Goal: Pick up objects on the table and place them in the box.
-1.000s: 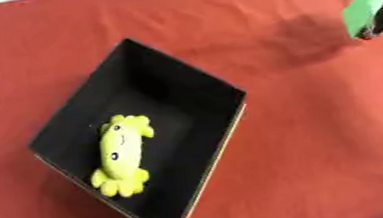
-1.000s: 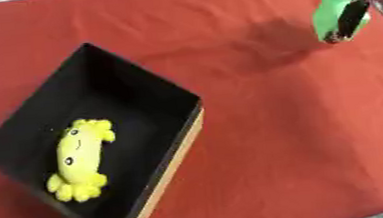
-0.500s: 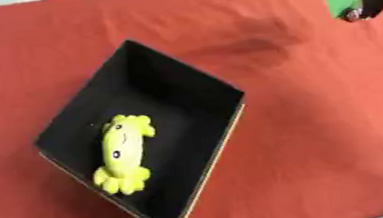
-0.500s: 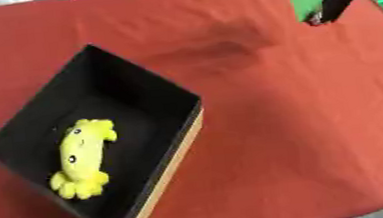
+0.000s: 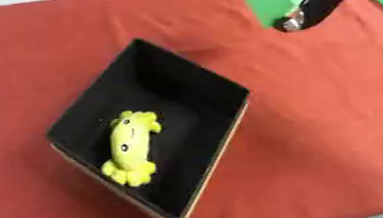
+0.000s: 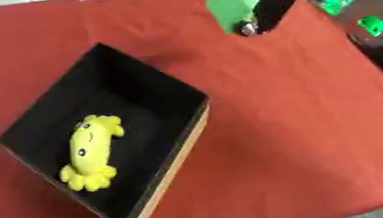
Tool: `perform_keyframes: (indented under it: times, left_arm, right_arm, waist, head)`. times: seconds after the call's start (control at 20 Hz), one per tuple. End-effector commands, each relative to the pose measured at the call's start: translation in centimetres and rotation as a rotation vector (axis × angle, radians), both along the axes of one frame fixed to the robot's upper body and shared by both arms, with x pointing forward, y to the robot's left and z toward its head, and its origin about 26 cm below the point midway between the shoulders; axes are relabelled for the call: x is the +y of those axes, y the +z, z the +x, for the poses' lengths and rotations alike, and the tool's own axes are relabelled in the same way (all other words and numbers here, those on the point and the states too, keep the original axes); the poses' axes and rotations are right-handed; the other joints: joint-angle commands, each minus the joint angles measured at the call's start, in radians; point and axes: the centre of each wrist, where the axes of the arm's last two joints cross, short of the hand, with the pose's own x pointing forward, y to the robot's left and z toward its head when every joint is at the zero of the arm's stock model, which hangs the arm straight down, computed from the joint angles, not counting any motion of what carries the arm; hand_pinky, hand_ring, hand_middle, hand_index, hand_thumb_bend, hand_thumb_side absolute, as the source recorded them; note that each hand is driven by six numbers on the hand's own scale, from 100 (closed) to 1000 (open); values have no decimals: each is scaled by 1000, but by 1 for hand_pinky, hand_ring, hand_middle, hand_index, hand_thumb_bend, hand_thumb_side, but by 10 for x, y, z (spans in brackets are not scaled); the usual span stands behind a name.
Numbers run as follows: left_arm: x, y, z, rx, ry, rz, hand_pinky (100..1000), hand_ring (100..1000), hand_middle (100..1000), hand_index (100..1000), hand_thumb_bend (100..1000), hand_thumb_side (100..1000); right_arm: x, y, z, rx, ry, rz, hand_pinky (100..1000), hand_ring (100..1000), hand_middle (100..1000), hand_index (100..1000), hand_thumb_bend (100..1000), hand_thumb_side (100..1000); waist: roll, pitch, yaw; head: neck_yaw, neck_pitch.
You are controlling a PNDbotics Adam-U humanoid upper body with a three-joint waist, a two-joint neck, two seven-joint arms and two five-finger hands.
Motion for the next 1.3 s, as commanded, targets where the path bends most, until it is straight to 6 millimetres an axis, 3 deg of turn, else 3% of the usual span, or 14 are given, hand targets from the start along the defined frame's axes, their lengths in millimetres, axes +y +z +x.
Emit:
perform_keyframes:
  times: [0.05,0.25,0.45,0.6,0.9,1.3]
  left_arm:
    - [1,7,-3,-21,-1,15,532,847,702,801,100,446]
    - [1,5,-3,-17,-4,9,533,846,702,801,100,447]
    - [0,4,-3,-14,-8,6,534,846,702,800,100,448]
    - [0,4,-3,-12,-9,4,534,847,702,800,100,448]
    - [-1,3,-2,-10,-17,0,535,847,702,800,100,451]
    - [-1,3,-2,-9,-19,-2,534,849,702,800,100,458]
  right_arm:
    - [31,14,-19,-32,185,-96,656,586,460,533,128,100]
    - [65,22,-26,-58,314,-129,649,585,455,533,134,100]
    - [87,15,-28,-49,349,-183,648,591,462,535,159,100]
    - [93,5,-27,-53,309,-227,647,600,471,538,207,100]
    - [108,-15,-28,-31,312,-260,647,605,477,546,179,100]
    - [115,-40,-28,11,287,-269,676,650,513,592,208,100]
  waist:
    - [1,-29,-5]
    - [1,-40,-20]
    - [1,-49,-31]
    - [-1,-53,-32]
    - [-3,-56,-31]
    - [-2,-47,-19]
  head:
    - [13,12]
    - [19,21]
    - [20,25]
    - [18,25]
    - [14,25]
    - [8,21]
